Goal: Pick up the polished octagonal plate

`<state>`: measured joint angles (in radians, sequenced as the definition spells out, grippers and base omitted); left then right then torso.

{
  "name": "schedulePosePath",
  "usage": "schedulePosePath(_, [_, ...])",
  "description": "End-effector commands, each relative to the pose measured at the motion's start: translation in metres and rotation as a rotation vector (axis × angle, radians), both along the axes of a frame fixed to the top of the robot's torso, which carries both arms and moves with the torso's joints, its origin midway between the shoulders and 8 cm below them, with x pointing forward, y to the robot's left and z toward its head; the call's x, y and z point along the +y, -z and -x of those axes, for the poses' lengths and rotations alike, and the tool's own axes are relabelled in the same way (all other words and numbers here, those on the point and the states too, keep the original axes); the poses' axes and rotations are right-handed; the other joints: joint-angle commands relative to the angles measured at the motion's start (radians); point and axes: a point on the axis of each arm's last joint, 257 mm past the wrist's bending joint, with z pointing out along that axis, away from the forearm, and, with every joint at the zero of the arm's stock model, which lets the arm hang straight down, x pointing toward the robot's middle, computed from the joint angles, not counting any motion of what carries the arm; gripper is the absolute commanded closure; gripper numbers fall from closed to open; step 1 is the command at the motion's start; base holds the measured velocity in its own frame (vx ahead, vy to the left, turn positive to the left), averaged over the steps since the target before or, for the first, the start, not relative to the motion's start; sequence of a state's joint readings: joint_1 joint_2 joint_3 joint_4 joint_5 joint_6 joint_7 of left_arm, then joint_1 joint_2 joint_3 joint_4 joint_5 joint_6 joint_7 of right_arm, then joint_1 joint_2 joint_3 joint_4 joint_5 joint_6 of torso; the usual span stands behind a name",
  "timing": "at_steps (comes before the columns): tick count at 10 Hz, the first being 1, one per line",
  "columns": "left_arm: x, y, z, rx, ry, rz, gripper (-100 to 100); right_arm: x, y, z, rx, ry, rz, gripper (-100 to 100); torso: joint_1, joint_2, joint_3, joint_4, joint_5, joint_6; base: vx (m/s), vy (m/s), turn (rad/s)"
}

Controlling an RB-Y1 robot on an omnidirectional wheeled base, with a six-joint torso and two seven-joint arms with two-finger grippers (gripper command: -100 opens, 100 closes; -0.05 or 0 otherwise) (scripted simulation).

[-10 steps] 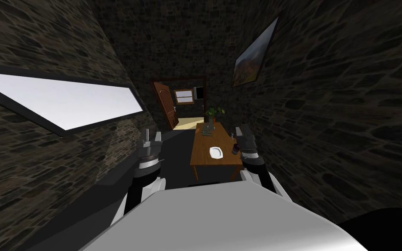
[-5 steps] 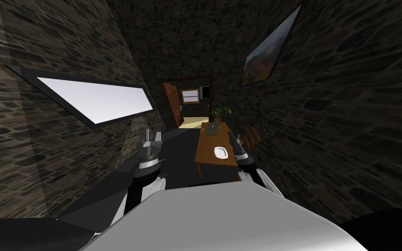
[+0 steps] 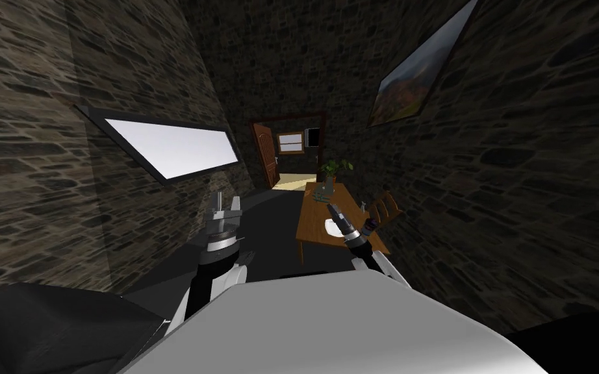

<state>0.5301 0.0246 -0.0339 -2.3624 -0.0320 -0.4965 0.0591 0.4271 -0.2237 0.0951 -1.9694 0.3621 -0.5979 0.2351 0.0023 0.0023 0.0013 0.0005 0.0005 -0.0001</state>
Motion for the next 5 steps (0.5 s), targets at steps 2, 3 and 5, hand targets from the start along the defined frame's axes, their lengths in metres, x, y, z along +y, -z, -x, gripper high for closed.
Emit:
schedulePosePath(2, [0.0,0.0,0.0,0.0,0.0,0.0,0,0.01,0.035,-0.005,0.047,-0.01,0.114,-100,0.001,0.0,0.0,0.0,0.0,0.0,-0.034,0.051,0.17])
schedulePosePath(3, [0.0,0.0,0.0,0.0,0.0,0.0,0,0.019,0.048,-0.006,0.054,-0.024,0.187,-100,0.0,0.0,0.0,0.0,0.0,0.001,-0.02,0.039,0.157])
schedulePosePath(5, [0.0,0.0,0.0,0.0,0.0,0.0,0,0.024,0.079,-0.009,0.096,-0.035,0.263,-100,-0.001,-0.001,0.0,0.0,0.0,0.001,-0.013,0.027,0.121])
